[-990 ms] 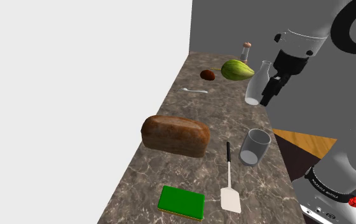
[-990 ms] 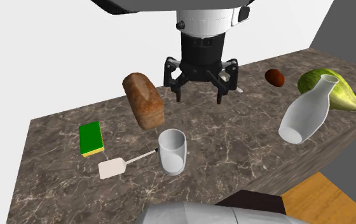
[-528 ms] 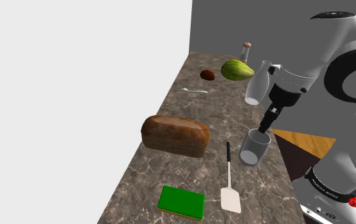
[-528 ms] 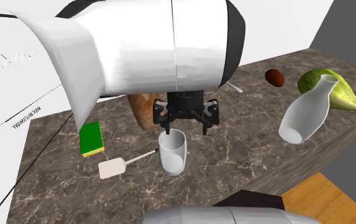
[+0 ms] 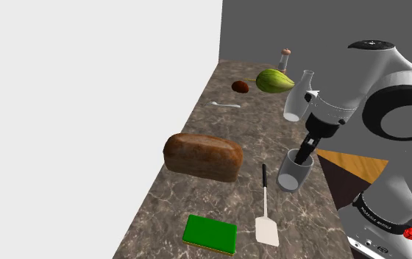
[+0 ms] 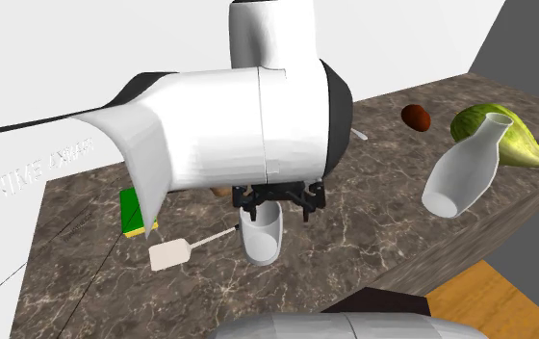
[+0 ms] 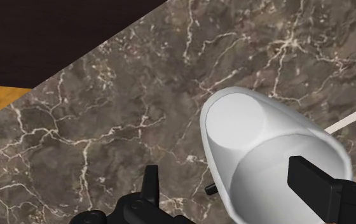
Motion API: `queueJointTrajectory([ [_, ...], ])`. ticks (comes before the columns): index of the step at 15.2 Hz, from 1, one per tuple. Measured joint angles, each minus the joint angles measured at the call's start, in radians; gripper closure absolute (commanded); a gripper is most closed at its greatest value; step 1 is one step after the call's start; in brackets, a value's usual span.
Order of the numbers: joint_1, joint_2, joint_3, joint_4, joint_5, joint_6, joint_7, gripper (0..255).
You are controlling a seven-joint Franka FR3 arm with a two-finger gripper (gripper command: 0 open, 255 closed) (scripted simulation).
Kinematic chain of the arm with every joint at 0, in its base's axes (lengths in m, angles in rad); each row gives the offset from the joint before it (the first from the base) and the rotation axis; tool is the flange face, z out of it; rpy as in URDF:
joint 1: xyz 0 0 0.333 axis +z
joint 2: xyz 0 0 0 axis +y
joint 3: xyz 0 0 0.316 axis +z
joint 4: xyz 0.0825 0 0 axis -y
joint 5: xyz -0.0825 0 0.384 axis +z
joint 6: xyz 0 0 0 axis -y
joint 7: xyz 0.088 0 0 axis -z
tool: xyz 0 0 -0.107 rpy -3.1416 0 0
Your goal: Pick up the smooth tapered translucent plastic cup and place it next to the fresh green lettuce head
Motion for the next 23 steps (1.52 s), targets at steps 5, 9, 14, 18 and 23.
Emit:
queueJointTrajectory([
  [5,0.0,0.005,0.001,-0.008,0.002,0.014,-0.001,0],
  [9,0.0,0.005,0.001,-0.009,0.002,0.014,-0.001,255],
  [14,0.0,0.004,0.001,-0.008,0.001,0.014,-0.001,255],
  [18,0.0,0.001,0.0,-0.004,0.0,0.006,0.0,255],
  [23,-0.01,-0.02,-0.015,0.049,-0.016,-0.067,-0.005,255],
])
